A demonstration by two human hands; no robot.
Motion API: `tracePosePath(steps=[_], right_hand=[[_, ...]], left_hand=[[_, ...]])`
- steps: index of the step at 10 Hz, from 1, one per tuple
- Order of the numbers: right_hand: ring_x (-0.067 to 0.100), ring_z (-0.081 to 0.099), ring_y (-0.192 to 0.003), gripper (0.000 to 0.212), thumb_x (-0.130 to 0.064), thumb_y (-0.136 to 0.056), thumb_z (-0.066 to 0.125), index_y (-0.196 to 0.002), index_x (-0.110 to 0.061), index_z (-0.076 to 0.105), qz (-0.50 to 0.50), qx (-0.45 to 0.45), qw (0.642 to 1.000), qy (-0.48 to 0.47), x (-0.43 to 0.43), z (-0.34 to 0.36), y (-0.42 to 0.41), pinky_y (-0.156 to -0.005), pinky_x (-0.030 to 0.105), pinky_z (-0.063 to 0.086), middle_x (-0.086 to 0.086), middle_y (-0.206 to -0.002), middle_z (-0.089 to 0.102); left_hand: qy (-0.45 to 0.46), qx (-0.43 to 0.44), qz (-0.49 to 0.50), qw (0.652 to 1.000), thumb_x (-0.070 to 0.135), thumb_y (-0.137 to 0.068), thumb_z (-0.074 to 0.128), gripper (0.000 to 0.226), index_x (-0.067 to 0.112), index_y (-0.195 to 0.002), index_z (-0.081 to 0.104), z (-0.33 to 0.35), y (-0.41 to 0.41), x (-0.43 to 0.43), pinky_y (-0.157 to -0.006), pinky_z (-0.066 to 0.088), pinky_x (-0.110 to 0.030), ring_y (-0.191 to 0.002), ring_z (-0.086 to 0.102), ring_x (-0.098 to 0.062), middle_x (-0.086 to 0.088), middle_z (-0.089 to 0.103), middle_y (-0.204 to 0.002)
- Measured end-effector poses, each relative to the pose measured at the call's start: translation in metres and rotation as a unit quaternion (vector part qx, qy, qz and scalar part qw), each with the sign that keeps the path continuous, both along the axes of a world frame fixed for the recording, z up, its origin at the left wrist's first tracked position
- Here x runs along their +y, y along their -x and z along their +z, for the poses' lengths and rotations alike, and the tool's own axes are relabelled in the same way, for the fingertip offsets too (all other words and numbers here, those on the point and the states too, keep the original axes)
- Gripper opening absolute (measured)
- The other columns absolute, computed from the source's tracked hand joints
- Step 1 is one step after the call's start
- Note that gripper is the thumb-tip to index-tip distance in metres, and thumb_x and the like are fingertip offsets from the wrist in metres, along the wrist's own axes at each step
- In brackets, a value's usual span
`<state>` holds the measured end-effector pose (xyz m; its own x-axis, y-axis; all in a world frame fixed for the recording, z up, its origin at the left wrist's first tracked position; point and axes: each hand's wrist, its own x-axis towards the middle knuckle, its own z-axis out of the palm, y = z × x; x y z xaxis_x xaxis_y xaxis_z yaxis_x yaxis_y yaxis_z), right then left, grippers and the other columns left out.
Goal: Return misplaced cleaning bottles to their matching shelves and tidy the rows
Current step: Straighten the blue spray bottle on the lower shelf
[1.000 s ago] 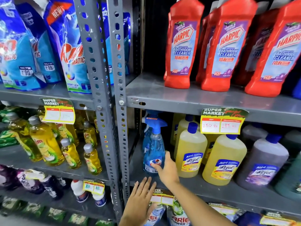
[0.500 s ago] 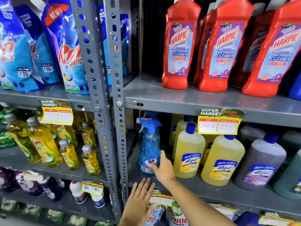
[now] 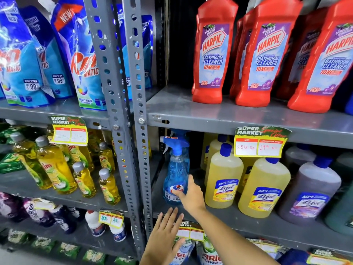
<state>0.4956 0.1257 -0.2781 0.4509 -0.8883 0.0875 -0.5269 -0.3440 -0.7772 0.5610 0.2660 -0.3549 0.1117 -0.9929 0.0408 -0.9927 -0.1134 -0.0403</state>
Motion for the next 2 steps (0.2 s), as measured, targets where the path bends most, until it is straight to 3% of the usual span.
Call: tracePosePath(steps=[1,2], right_hand=[[0.020,0.064,-0.113,0.065,-0.033,-0.078,0.078,-0.129,-0.018,0.042,0.007,-0.009,1.000,-0.022,-0.0032,-0.0020,0.0006,-0.086,0.029,0.056,0.004,-0.127,0.064],[0.020,0.063,-0.112,0.068,-0.028,-0.072,0.083,-0.126,-0.014,0.044,0.028,-0.030,0.996,-0.085,-0.0106,0.0068,0.0082,-0.090,0.030,0.052,0.004,-0.125,0.064]], left_hand=[[0.015,-0.010,-0.004,1.000,0.059,-0.093,0.028,0.064,0.018,-0.139,0.046,0.0021,0.0010,0.0016,-0.111,0.006,-0.038,-0.134,0.041,-0.022,-0.005,0.049,-0.143],[0.057,-0.024,0.003,0.998,0.058,-0.096,0.019,0.068,0.014,-0.147,0.027,0.0052,0.0018,-0.0001,-0.110,0.006,-0.037,-0.141,0.015,-0.021,-0.006,0.025,-0.157]])
